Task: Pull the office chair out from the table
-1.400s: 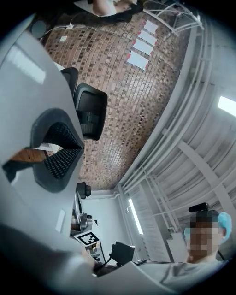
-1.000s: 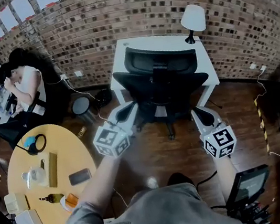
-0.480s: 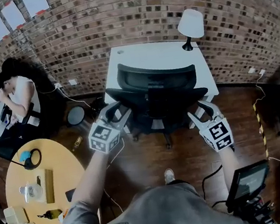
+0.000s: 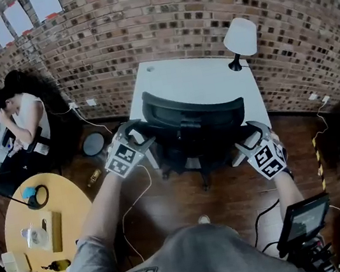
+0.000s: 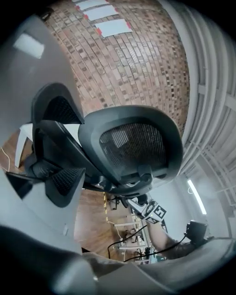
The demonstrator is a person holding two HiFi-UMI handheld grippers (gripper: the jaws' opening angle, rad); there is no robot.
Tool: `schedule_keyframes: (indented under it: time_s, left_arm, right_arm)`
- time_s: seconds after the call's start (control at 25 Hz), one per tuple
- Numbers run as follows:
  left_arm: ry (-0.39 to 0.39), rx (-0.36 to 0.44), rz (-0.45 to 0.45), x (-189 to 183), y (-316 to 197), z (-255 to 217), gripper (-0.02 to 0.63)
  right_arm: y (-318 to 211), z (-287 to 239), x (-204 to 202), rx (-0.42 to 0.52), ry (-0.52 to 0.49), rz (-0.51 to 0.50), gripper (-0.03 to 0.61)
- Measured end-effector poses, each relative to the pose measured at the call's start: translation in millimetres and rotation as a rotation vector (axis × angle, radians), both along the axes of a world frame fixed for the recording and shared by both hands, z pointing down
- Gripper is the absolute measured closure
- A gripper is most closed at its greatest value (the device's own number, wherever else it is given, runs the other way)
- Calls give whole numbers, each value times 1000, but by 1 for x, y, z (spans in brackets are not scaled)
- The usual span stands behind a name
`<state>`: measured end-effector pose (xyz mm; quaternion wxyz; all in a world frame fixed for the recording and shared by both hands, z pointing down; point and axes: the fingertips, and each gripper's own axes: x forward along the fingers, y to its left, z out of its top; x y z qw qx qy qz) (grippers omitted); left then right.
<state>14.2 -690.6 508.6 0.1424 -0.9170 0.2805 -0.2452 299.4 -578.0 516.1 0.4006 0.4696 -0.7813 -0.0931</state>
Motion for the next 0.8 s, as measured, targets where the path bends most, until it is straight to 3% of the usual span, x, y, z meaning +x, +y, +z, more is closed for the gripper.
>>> schedule_keyframes:
  time_s: [0.36, 0.56, 0.8]
  left_arm:
    - [-245, 4, 66, 5, -31, 36, 319]
    - [-289, -17, 134, 17, -33, 44, 321]
    - [-382, 16, 148, 13, -35, 53, 345]
  right_arm:
    - [-29, 34, 10, -136, 127, -59, 236]
    - [-36, 41, 9, -176, 168, -81, 300]
    - [-33, 46, 7, -178, 254, -138, 344]
